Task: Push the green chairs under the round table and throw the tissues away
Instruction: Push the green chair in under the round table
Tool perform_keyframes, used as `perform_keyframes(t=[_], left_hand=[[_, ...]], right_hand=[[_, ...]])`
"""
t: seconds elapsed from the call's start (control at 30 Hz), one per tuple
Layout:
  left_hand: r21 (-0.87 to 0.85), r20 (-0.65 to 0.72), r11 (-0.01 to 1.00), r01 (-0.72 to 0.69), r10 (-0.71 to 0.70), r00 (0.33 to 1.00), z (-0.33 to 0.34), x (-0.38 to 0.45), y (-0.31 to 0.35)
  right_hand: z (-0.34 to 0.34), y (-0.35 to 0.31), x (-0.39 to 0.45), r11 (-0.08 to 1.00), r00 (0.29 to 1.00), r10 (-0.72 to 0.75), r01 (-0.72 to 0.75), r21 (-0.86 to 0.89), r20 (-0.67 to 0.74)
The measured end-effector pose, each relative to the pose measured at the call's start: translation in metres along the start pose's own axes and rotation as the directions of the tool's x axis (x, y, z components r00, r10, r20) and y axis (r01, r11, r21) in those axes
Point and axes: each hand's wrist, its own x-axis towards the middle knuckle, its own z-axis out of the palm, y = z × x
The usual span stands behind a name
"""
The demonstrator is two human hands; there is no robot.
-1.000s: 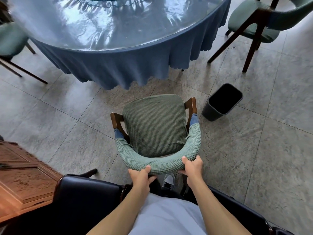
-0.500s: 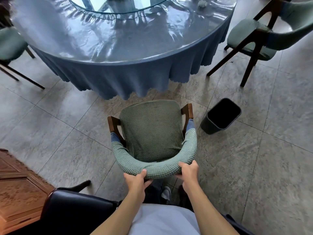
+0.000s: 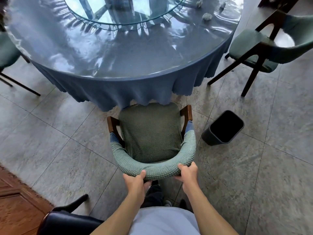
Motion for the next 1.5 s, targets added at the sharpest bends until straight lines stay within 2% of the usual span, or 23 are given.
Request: perform_keyframes(t=[0.23,0.73,1.03,1.5], left_hand=[[-0.002,0.031,1.0,-0.029,0.029,0.999,0.023,0.024,0.038],[0.025,-0.053,1.0,-0.009,0.011,0.999,0.069,0.075,0.081],[0.047,-0.112,0.999,-0.003,0.008,0.994,0.108,0.102,0.104],[-0.101,-0.126,0.995,-0.015,0.002,0.992,0.169,0.116,0.147]], right_hand=[[0.034,-0.035,0.015,0.999,1.0,-0.02,0.019,0.036,0.011],[0.075,-0.097,0.054,0.999,0.998,-0.036,0.034,0.021,0.058],[0.097,-0.14,0.093,0.999,0.996,-0.005,0.01,-0.052,0.092],[0.129,-0.196,0.143,0.995,0.991,-0.028,0.04,-0.09,0.128]])
